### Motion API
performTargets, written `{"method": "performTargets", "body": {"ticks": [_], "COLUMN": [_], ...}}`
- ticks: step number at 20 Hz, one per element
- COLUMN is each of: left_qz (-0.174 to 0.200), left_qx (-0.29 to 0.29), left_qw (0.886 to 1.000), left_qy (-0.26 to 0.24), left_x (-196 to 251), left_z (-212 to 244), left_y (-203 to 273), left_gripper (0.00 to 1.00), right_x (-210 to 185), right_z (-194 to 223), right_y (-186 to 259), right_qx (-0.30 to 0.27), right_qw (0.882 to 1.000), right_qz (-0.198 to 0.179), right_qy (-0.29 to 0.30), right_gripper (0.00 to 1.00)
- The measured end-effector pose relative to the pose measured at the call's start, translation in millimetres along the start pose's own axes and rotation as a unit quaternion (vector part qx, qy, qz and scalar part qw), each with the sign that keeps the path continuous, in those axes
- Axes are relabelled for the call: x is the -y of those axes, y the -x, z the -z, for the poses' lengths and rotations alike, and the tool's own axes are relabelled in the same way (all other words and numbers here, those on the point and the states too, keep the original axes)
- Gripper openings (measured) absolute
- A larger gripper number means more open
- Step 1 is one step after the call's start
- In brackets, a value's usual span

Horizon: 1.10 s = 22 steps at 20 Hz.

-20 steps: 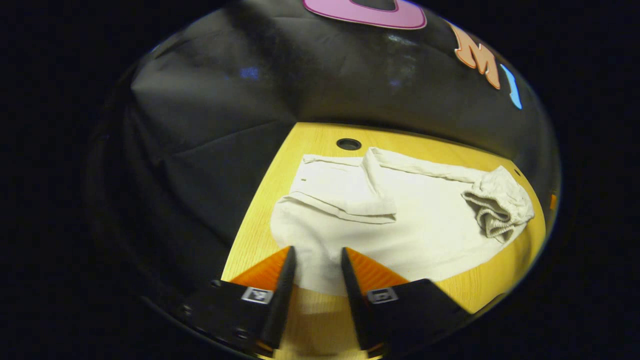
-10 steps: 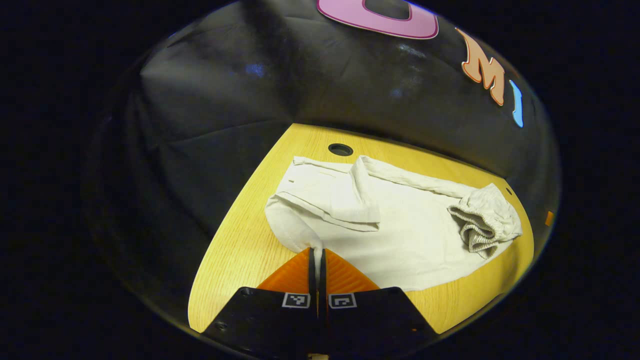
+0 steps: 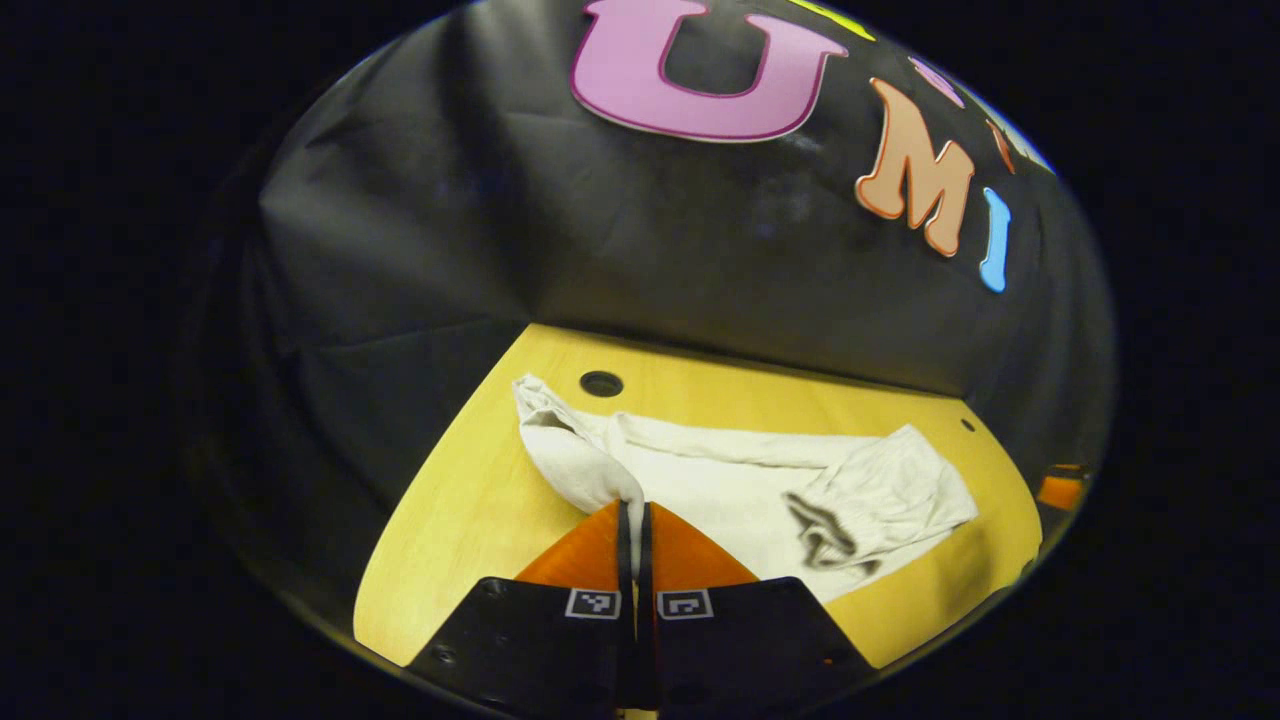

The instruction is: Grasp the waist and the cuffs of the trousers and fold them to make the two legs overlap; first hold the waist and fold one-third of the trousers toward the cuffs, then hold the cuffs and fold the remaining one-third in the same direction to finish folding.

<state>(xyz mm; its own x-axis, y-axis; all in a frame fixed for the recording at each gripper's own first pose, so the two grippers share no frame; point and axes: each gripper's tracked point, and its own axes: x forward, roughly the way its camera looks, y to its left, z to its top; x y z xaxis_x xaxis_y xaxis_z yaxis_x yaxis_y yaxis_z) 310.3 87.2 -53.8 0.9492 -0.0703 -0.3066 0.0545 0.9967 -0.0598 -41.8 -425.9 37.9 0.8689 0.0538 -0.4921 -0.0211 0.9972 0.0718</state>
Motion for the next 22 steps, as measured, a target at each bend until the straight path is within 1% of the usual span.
{"method": "performTargets", "body": {"ticks": [4,5,6,8,9,10,13,14,15,18,21,22], "left_qz": [0.034,0.047,0.058,0.076,0.084,0.088,0.104,0.109,0.113,0.131,0.147,0.152], "left_qx": [0.021,0.029,0.036,0.043,0.045,0.047,0.054,0.053,0.049,0.034,0.003,-0.009], "left_qw": [0.999,0.998,0.998,0.996,0.995,0.995,0.992,0.990,0.989,0.985,0.979,0.976], "left_qy": [-0.014,-0.016,-0.016,-0.010,-0.012,-0.017,-0.054,-0.067,-0.078,-0.104,-0.144,-0.154], "left_x": [67.7,85.5,104.2,138.7,156.6,172.1,218.9,234.0,249.7,291.9,325.7,333.9], "left_z": [-29.1,-36.6,-43.3,-52.4,-55.1,-57.0,-61.5,-58.9,-55.3,-37.5,-6.8,7.6], "left_y": [-0.2,0.1,0.8,1.1,0.9,0.3,0.2,-0.2,-0.9,-7.6,-14.0,-21.9], "left_gripper": [0.00,0.00,0.00,0.00,0.00,0.00,0.00,0.00,0.00,0.00,0.00,0.00], "right_x": [24.6,31.0,37.5,49.8,56.1,62.0,77.2,81.4,86.0,99.4,116.8,120.8], "right_z": [0.4,0.5,-1.0,-2.2,-2.5,-4.0,-4.1,-4.8,-4.4,-0.5,5.7,8.5], "right_y": [8.6,11.0,12.5,14.8,16.2,17.0,20.3,20.0,20.6,22.3,23.0,22.6], "right_qx": [0.000,0.000,0.001,0.001,0.000,0.001,-0.001,-0.001,-0.002,-0.004,-0.009,-0.011], "right_qw": [1.000,1.000,1.000,1.000,1.000,1.000,1.000,1.000,1.000,1.000,1.000,0.999], "right_qz": [0.001,0.001,0.001,0.000,0.000,0.000,-0.006,-0.008,-0.010,-0.016,-0.013,-0.013], "right_qy": [-0.004,-0.005,-0.006,-0.008,-0.008,-0.007,-0.011,-0.013,-0.016,-0.022,-0.027,-0.031], "right_gripper": [0.98,0.96,0.98,0.98,0.96,0.98,0.98,0.95,0.98,0.98,0.98,0.95]}}
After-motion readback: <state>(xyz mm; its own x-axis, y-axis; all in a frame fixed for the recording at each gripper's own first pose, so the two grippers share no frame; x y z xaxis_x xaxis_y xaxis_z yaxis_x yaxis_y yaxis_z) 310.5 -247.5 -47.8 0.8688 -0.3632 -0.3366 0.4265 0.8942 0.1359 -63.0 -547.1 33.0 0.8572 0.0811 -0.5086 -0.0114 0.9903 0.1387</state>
